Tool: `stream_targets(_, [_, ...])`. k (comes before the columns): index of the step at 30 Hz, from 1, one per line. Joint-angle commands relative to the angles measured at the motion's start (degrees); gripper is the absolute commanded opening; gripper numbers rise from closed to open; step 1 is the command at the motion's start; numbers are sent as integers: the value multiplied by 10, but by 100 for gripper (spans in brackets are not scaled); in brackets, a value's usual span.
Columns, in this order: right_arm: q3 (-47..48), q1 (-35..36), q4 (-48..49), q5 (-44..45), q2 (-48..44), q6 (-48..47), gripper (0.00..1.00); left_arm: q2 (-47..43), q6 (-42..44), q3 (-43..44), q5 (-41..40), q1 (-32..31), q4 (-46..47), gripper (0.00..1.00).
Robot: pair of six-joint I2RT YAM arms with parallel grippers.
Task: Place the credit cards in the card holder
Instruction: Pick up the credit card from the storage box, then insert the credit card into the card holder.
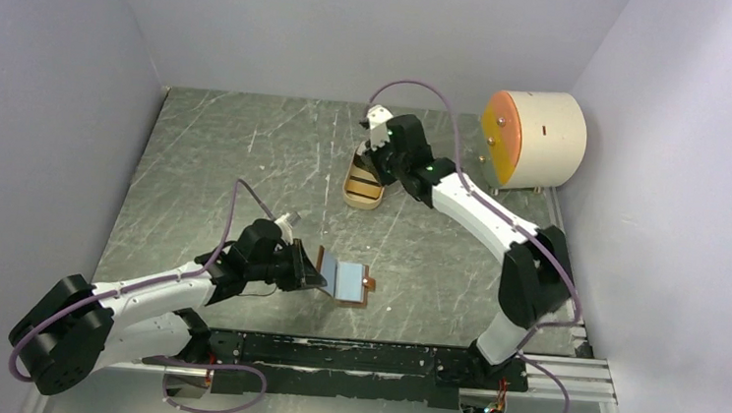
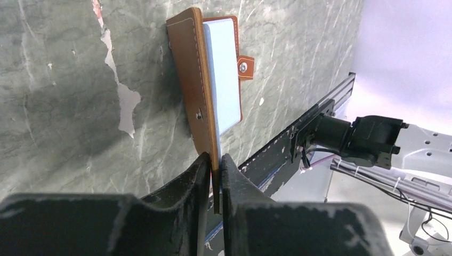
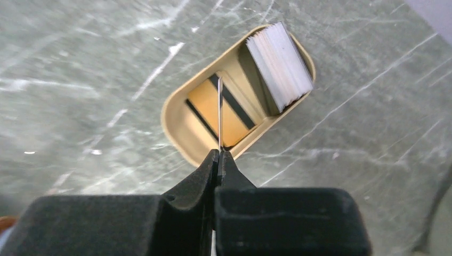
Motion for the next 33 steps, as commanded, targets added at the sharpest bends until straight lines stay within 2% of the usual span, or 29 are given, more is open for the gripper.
stream_targets(1, [-69, 4, 32, -40, -91, 177, 0, 1, -30, -13, -4, 1, 73, 17])
stream_targets(6, [-175, 29, 94, -75, -187, 299, 0, 5, -53, -51, 13, 2, 170, 18])
stream_targets(8, [-224, 64, 114, -45, -216, 323, 0, 12, -49, -58, 17, 2, 197, 19])
stream_targets(11, [-271, 116, 116, 5, -250, 354, 0, 26, -50, -45, 4, 2, 148, 22])
stream_targets(16, [-384, 149, 197, -11, -291, 467, 0, 0, -61, -78, -6, 1, 125, 33])
stream_targets(19, [-442, 159, 247, -15, -305, 521, 0, -24, -54, -82, -22, 2, 91, 34])
stream_targets(26, [-522, 162, 343, -39, -297, 611, 0, -71, -45, -89, -60, 2, 37, 28])
stream_targets(29, [-531, 168, 368, -44, -279, 641, 0, -68, -44, -101, -55, 2, 54, 17])
stream_targets(33, [-560, 169, 404, -21, -275, 685, 0, -49, -40, -102, -49, 2, 57, 11])
